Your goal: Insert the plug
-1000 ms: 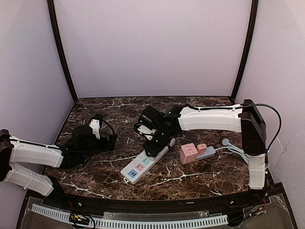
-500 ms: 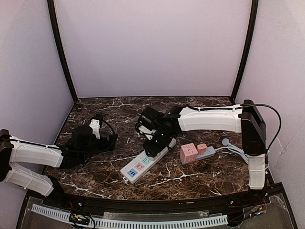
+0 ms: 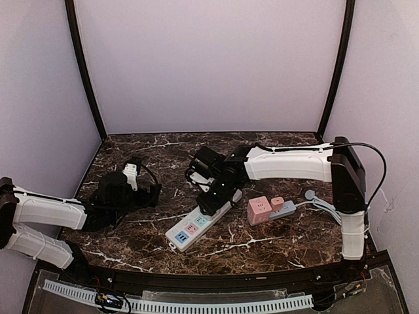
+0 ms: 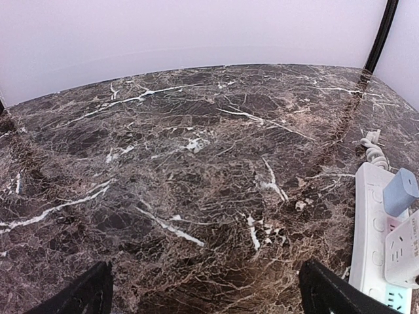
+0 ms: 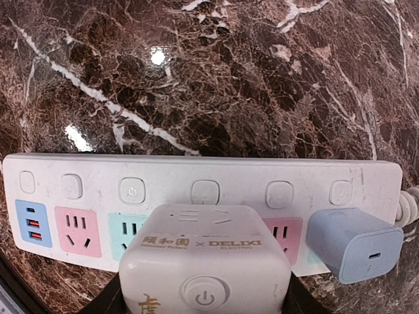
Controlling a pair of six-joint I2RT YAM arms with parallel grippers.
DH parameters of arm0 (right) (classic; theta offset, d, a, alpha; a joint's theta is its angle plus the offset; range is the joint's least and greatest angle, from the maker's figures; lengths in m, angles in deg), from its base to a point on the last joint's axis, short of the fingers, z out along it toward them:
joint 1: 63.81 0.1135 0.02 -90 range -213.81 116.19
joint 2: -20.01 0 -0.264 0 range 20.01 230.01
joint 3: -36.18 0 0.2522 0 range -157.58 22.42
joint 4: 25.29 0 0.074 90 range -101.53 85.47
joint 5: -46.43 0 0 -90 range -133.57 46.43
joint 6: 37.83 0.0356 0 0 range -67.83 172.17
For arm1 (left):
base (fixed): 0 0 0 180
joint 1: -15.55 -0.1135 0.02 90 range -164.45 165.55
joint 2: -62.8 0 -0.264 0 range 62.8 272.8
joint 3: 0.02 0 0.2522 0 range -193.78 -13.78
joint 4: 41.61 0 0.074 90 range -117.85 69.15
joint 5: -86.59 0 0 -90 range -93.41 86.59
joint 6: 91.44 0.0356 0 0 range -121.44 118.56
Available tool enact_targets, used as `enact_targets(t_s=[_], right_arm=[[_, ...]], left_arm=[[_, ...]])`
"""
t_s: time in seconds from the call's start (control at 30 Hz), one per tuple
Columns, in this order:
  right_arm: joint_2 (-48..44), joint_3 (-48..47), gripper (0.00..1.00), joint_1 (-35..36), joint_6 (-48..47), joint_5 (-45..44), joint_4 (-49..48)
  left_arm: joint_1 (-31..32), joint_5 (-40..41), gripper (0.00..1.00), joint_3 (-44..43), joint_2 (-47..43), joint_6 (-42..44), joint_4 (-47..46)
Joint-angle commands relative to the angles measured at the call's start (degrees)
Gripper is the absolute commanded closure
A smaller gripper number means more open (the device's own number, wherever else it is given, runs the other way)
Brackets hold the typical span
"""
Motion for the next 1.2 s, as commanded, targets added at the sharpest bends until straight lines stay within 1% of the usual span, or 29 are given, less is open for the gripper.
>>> enact_targets(t_s=[0.0, 0.13, 0.23, 0.47, 0.57, 1.17], right_arm=[[0.6, 1.5, 1.0, -0.1, 0.3, -1.9, 2.7], [0.4, 1.0, 1.0, -0.6, 5.2, -4.3, 4.0], [0.3, 1.3, 1.0, -0.5, 6.8, -3.2, 3.8], [0.6, 3.7, 1.0, -0.5, 1.2, -0.7, 2.0], [1.3, 3.6, 1.0, -0.5, 0.1, -1.3, 2.1], [3.3, 5.7, 1.0, -0.6, 2.2, -1.2, 1.1]], left_arm=[[-0.4, -0.9, 0.01, 0.8, -0.7, 0.4, 0.1], [-0.4, -0.8, 0.01, 0.7, -0.7, 0.5, 0.2], [-0.4, -0.8, 0.01, 0.7, -0.6, 0.5, 0.2], [-0.4, -0.8, 0.01, 0.6, -0.6, 0.5, 0.1], [-0.4, -0.7, 0.01, 0.7, -0.7, 0.6, 0.3], [-0.4, -0.5, 0.01, 0.7, -0.6, 0.7, 0.2]])
